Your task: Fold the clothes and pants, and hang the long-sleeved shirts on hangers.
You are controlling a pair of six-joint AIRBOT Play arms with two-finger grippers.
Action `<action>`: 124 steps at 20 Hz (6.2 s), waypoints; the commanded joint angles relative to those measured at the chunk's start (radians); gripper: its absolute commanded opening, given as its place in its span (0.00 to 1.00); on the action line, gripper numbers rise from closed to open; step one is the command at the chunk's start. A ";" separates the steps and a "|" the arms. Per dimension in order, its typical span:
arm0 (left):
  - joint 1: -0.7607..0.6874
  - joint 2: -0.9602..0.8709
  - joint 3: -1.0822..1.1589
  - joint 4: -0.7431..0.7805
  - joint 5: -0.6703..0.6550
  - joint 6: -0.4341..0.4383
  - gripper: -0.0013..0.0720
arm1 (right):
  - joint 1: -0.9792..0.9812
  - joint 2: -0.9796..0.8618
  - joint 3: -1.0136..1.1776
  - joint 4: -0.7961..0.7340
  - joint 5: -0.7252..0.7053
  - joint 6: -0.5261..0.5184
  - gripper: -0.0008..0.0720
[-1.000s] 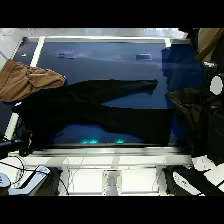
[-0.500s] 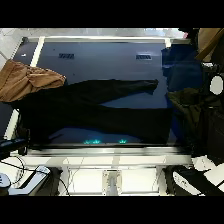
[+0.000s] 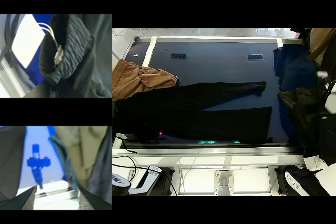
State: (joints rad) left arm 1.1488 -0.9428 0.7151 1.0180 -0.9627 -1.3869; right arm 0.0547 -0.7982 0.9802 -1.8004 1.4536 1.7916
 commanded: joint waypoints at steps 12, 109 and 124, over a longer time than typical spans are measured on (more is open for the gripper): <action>0.010 0.009 0.043 0.006 -0.078 -0.004 0.04 | 0.210 -0.374 -0.305 0.443 -0.317 -0.303 0.63; -0.233 -0.086 0.403 -0.002 -0.101 -0.026 0.92 | -0.105 -1.039 0.723 0.827 -0.351 -0.451 0.02; -0.233 -0.086 0.403 -0.001 -0.071 -0.022 0.92 | -0.116 -1.134 0.845 0.509 -0.262 -0.287 0.02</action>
State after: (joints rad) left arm 0.9150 -1.0294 1.1168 1.0164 -1.0603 -1.4132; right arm -0.0616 -1.8389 1.8519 -1.2705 1.3209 1.4380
